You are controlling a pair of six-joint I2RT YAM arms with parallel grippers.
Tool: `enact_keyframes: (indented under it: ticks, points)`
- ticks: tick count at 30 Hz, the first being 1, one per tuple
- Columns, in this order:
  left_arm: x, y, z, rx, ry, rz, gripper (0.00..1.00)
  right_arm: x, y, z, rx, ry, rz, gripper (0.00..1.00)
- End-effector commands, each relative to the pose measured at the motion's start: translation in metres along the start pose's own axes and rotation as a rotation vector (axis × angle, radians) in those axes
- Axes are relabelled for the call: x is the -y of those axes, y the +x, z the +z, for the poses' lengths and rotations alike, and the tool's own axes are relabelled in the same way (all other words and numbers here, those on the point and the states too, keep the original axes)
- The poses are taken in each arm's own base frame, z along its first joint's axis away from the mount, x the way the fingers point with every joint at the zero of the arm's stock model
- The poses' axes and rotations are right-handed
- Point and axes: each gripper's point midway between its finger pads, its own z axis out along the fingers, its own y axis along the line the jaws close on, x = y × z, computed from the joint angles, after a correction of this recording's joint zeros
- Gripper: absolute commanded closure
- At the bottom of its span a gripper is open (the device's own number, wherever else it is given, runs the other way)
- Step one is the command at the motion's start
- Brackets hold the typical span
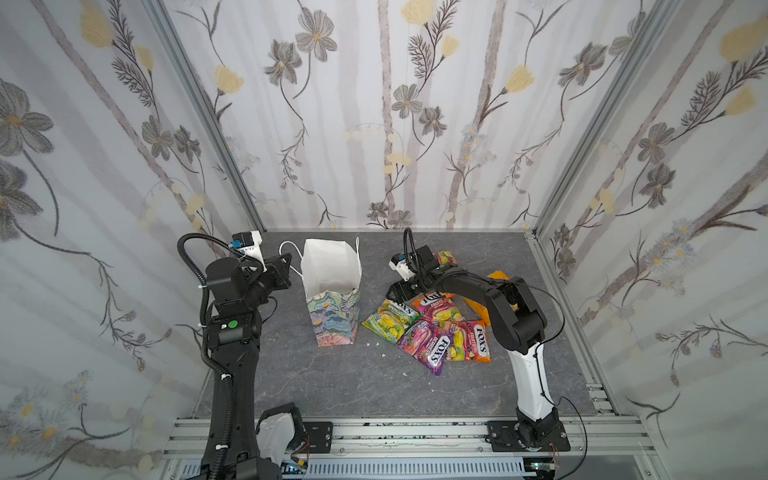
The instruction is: Place the snacks into the paper bag
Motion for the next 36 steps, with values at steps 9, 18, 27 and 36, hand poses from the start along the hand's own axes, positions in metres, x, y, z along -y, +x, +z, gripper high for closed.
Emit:
enact_keyframes:
  ticks: [9,18,27,36]
  points:
    - [0.001,-0.006,-0.001,0.027,0.0,0.016,1.0,-0.012,0.012,0.017,-0.035,-0.029,0.014,0.22]
    - [0.001,-0.006,-0.002,0.027,-0.001,0.018,1.0,-0.02,0.026,0.027,-0.069,-0.026,0.013,0.38]
    - [0.002,-0.007,-0.002,0.03,-0.001,0.02,1.0,-0.021,0.015,0.021,-0.036,-0.026,0.028,0.86]
    - [0.002,-0.007,-0.002,0.03,-0.001,0.02,1.0,-0.034,-0.017,-0.01,0.058,-0.038,0.014,1.0]
